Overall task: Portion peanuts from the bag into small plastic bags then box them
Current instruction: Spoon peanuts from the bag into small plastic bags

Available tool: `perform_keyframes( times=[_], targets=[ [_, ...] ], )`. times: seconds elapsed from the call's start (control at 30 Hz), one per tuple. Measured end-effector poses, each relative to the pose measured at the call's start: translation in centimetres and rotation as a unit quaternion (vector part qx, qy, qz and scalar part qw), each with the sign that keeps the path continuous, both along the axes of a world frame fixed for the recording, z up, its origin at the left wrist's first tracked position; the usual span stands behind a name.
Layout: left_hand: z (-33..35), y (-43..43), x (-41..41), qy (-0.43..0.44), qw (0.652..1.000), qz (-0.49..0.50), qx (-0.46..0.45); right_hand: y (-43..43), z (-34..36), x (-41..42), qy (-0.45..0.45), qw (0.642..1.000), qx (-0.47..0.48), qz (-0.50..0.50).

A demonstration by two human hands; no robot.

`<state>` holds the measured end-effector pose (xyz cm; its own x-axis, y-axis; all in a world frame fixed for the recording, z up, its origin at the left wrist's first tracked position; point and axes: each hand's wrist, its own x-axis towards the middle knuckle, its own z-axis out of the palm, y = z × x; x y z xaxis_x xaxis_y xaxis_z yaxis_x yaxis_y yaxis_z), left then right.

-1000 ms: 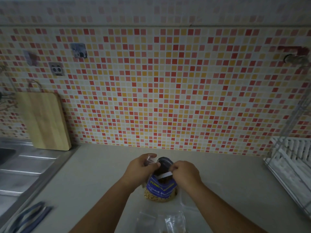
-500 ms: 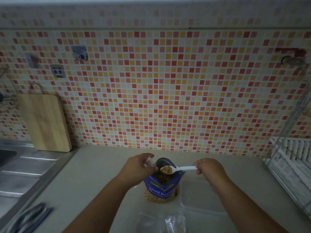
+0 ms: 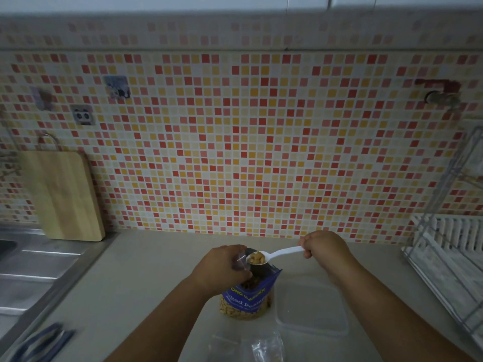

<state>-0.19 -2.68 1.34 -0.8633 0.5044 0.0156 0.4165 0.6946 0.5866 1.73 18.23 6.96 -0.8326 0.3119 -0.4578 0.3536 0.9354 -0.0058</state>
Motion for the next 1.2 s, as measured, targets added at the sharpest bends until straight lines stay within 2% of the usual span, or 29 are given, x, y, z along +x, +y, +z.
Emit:
perform_keyframes(
  times=[0.1,0.17,0.23,0.33,0.43,0.5,0.57,0.67,0.7,0.8,0.87,0.97,1.03,1.1,1.13,1.2],
  targets=[
    [-0.1,0.4,-0.1,-0.006,1.0,0.002,0.013,-0.4,-0.7,0.4,0.118,0.988,-0.095,-0.034],
    [0.0,0.9,0.0,-0.017,1.0,0.006,0.025,-0.7,-0.8,1.1,0.239,0.952,-0.185,-0.043],
    [0.0,1.3,0.2,-0.024,0.999,0.012,0.038,-1.8,0.0,1.5,0.284,0.945,-0.158,0.036],
    [-0.3,1.8,0.3,-0.029,0.996,0.03,0.079,-3.7,1.2,1.8,0.339,0.914,-0.109,0.194],
    [-0.7,1.9,0.1,-0.061,0.985,0.082,0.14,-4.4,2.6,2.5,0.405,0.84,0.031,0.36],
    [-0.8,1.7,0.1,-0.097,0.97,0.108,0.194,-3.9,3.4,3.1,0.475,0.784,0.081,0.392],
    [-0.9,1.3,0.0,-0.119,0.958,0.117,0.231,-3.0,3.8,3.4,0.529,0.765,0.112,0.349],
    [-0.7,0.6,0.0,-0.147,0.939,0.124,0.284,-2.0,2.7,3.6,0.564,0.788,0.094,0.228],
    [-0.6,0.4,0.1,-0.158,0.93,0.127,0.307,-2.1,1.8,3.6,0.537,0.814,0.087,0.205],
    [-0.4,0.1,0.6,-0.19,0.898,0.133,0.375,-2.9,-2.4,3.4,0.359,0.911,0.049,0.198],
    [-0.3,0.1,1.0,-0.199,0.889,0.133,0.39,-3.5,-4.7,3.6,0.309,0.93,0.035,0.196],
    [-0.3,0.1,1.9,-0.212,0.881,0.127,0.403,-4.3,-5.8,3.9,0.345,0.923,-0.031,0.169],
    [-0.2,0.0,2.8,-0.22,0.872,0.115,0.422,-5.1,-5.8,4.7,0.337,0.91,-0.203,0.13],
    [-0.1,0.0,4.0,-0.235,0.865,0.097,0.433,-6.3,-5.8,6.0,0.286,0.875,-0.385,0.069],
    [-0.3,0.0,4.5,-0.246,0.861,0.086,0.438,-6.8,-6.0,6.8,0.289,0.857,-0.424,0.048],
    [-0.8,0.0,5.6,-0.269,0.855,0.074,0.437,-7.3,-6.7,8.0,0.332,0.843,-0.422,0.025]
  ],
)
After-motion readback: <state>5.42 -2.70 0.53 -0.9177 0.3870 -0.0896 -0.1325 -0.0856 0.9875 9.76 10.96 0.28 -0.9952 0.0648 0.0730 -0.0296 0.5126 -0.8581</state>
